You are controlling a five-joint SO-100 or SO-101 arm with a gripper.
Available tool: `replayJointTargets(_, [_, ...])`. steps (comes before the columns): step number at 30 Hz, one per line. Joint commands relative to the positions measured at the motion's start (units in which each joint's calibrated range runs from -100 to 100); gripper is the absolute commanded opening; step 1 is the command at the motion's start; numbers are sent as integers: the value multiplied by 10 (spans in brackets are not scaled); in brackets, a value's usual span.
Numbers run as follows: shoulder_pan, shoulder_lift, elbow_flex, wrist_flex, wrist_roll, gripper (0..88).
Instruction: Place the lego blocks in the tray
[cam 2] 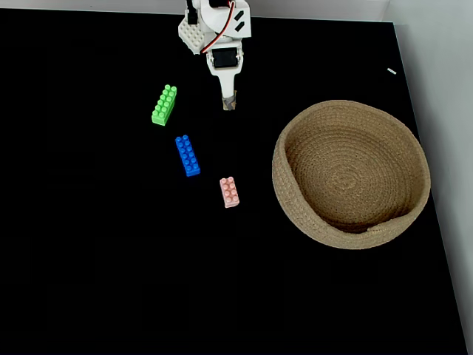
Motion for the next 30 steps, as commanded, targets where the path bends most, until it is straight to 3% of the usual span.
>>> replayJointTargets(1, [2,-5,-1,-5,-1,3])
replayJointTargets(10, [-18,-5,-1,-5,18,3])
replayJointTargets(19, [4,-5,2,-13,-3,3])
replayJointTargets(23, [31,60,-6,-56,-34,92])
replayJointTargets(30, [10,233,-76,-84,-68,171])
